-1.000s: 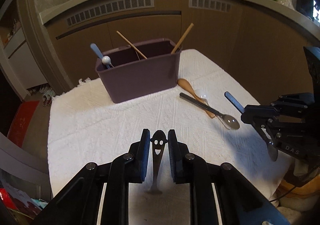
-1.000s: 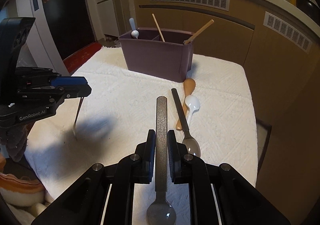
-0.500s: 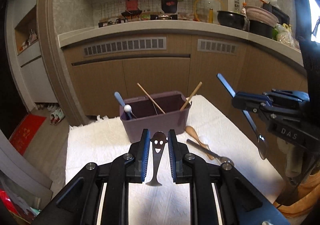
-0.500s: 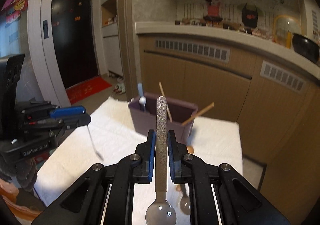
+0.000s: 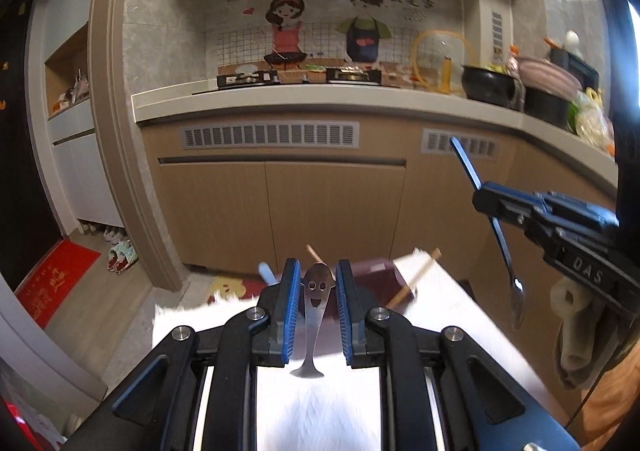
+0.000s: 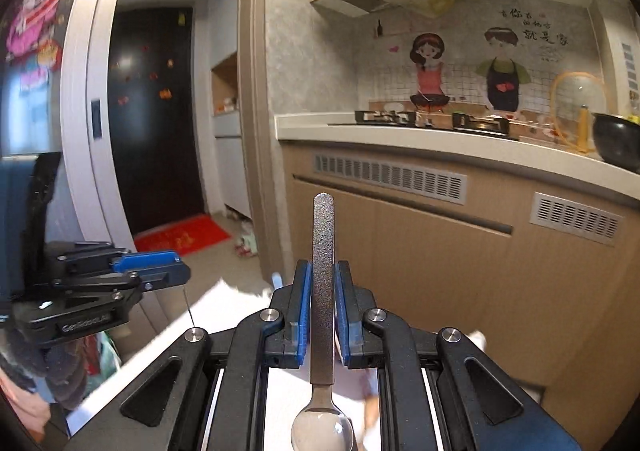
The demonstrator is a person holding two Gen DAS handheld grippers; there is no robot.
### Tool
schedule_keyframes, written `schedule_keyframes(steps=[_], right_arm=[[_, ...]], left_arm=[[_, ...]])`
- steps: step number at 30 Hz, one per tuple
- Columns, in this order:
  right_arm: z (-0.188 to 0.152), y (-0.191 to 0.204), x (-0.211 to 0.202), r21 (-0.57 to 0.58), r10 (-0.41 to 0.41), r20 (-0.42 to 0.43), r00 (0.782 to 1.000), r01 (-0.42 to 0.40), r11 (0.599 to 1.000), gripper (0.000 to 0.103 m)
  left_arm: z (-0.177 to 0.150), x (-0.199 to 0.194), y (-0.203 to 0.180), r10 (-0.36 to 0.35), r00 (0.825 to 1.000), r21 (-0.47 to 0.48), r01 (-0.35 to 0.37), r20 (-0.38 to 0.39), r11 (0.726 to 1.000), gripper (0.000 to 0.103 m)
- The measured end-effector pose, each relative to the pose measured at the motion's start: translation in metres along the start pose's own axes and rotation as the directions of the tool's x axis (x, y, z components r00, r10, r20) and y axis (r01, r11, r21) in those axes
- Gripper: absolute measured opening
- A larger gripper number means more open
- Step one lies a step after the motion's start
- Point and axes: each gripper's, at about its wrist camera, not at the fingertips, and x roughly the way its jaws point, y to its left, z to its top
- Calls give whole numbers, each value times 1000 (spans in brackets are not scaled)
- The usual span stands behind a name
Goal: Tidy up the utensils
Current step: 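Carry the dark spoon and smiley-face spoon up over the purple caddy with both grippers, then lower both spoons into the purple caddy and open both grippers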
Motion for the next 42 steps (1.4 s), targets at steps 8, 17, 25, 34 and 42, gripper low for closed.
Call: schedule_keyframes(steps=[8, 17, 25, 34, 42], right_arm=[[20, -23, 67, 46, -42, 58, 997, 39, 998, 13], [-8, -38, 160, 103, -109, 26, 994, 106, 989, 13], [-42, -25, 197, 8, -209, 28, 977, 209, 978, 13], [-84, -11, 204, -58, -213, -32, 976, 211, 976, 13], [-113, -9, 184, -59, -175, -143, 974, 168, 984, 15]], left_arm=[[31, 61, 18, -57, 998, -39, 55, -33, 998, 16], [13, 129, 22, -89, 988, -67, 80, -130, 994, 16], [-13, 158, 35, -101, 977, -120, 79, -188, 990, 16], [-48, 155, 45, -86, 971, -171, 48, -224, 984, 18], [-73, 134, 54, -84, 967, -244, 24, -239, 969, 46]])
